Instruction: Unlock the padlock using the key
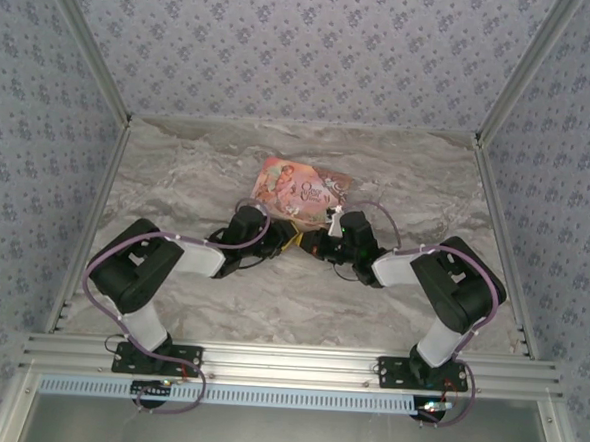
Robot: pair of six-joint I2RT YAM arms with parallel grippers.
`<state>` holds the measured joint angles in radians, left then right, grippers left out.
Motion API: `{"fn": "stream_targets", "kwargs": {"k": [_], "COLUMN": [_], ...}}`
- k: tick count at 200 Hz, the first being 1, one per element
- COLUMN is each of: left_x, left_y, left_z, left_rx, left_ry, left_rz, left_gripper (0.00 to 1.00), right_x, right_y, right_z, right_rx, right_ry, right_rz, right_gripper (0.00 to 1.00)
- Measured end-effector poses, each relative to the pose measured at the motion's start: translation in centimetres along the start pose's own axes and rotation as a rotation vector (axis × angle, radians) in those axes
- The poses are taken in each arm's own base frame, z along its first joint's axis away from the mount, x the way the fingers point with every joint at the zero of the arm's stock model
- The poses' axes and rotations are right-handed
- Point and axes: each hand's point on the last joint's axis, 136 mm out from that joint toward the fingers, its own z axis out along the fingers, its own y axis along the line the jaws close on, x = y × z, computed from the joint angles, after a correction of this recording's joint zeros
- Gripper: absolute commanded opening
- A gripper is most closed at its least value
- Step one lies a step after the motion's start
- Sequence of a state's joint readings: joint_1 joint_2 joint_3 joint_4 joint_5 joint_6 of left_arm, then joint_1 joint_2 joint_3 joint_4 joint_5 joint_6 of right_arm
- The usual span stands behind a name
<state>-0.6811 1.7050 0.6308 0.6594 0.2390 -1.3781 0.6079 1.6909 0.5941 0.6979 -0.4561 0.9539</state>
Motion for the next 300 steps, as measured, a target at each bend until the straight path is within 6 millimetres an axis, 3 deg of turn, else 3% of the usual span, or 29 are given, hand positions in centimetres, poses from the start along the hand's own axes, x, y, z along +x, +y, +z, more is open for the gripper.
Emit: {"fn": "stream_targets", "kwargs": {"k": [36, 58, 78, 118, 157, 197, 243, 300], "left_x": [-0.2, -0.3, -0.2, -0.2, -0.3, -0.5, -0.3, 0.2], "left_y": [0.0, -0.1, -0.1, -0.1, -0.2, -0.9, -1.0, -1.0], "left_z": [0.0, 0.0, 0.0, -0.3, -0.8, -1.3, -1.4, -1.4], "left_rx": [0.002, 0.006, 0.004, -0.004, -0.047, -0.095, -0.122, -0.129], "left_ry": [-0.013, -0.021, -0.023, -0.026, -0.02, -0.006, 0.026, 0.051], "left_rz": [-0.016, -0.021, -0.016, -0.016, -0.04, -0.093, -0.15, -0.178], "left_gripper": [0.09, 0.0, 0.0, 0.0, 0.0, 0.0, 0.0, 0.0], "right_x": [0.0, -0.2, 0.0, -0.9, -1.7, 0.3, 3.2, 2.6], "right_y": [0.0, -0.1, -0.3, 0.5, 2.9, 5.0, 3.1, 0.6], "right_z": [0.0, 0.0, -0.4, -2.4, -5.6, -6.5, -5.1, -3.2], "right_rx": [0.001, 0.007, 0.024, 0.068, 0.116, 0.164, 0.249, 0.365], "right_ry": [-0.002, -0.009, -0.003, -0.031, -0.128, -0.141, -0.048, -0.002], "right_rz": [0.008, 0.01, -0.006, -0.154, -0.538, -1.028, -1.466, -1.669], "right_gripper": [0.0, 0.18, 0.28, 0.38, 0.46, 0.56, 0.58, 0.53]}}
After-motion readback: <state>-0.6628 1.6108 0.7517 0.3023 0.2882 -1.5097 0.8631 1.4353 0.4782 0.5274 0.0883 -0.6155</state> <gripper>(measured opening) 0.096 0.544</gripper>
